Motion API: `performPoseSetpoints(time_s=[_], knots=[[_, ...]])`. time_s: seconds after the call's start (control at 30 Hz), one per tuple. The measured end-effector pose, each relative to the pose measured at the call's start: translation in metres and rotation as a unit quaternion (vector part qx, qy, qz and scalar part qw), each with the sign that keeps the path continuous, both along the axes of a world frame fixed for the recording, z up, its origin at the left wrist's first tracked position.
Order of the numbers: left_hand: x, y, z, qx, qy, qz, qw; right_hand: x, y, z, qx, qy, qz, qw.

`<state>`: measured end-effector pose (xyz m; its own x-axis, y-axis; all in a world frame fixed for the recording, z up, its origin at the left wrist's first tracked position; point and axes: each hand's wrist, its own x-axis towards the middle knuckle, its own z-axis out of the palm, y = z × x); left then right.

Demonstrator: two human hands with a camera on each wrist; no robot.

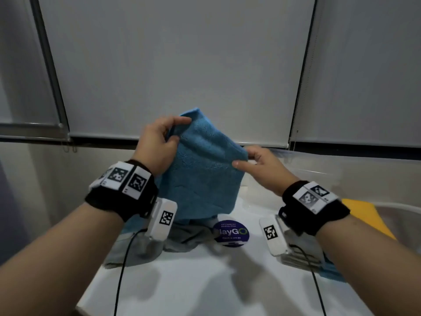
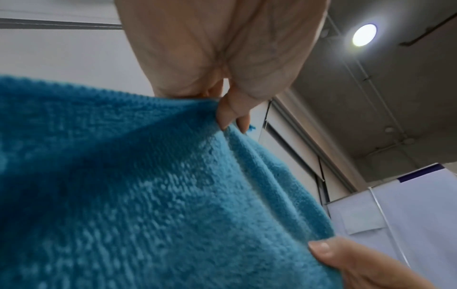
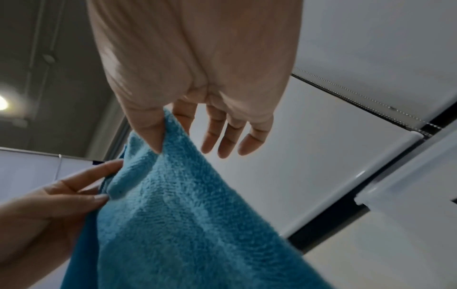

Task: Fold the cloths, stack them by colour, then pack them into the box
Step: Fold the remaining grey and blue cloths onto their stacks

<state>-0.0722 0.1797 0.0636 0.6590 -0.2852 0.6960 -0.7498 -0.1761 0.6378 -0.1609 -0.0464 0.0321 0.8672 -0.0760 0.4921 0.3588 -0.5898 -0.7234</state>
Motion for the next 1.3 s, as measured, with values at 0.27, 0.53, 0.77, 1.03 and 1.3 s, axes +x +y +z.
performPoseSetpoints(time_s=[0.27, 0.53, 0.77, 1.03, 1.3], knots=[[-0.046, 0.004, 0.020, 0.012, 0.038, -0.062, 0.997, -0.067, -0.010, 0.038, 0.133, 0.060, 0.067, 0.987], [-0.060, 0.017, 0.010, -0.027, 0.084, -0.109, 0.990, -0.119, -0.036, 0.044, 0.141, 0.108, 0.121, 0.977], [-0.052, 0.040, 0.001, 0.041, 0.061, -0.094, 0.993, -0.140, -0.052, 0.041, -0.008, 0.268, 0.063, 0.961], [-0.022, 0.065, -0.008, 0.022, 0.065, 0.050, 0.996, -0.126, -0.072, 0.035, -0.125, 0.322, -0.086, 0.935], [0.021, 0.055, -0.027, 0.016, 0.159, 0.161, 0.974, -0.079, -0.068, 0.032, -0.029, 0.191, -0.235, 0.953]])
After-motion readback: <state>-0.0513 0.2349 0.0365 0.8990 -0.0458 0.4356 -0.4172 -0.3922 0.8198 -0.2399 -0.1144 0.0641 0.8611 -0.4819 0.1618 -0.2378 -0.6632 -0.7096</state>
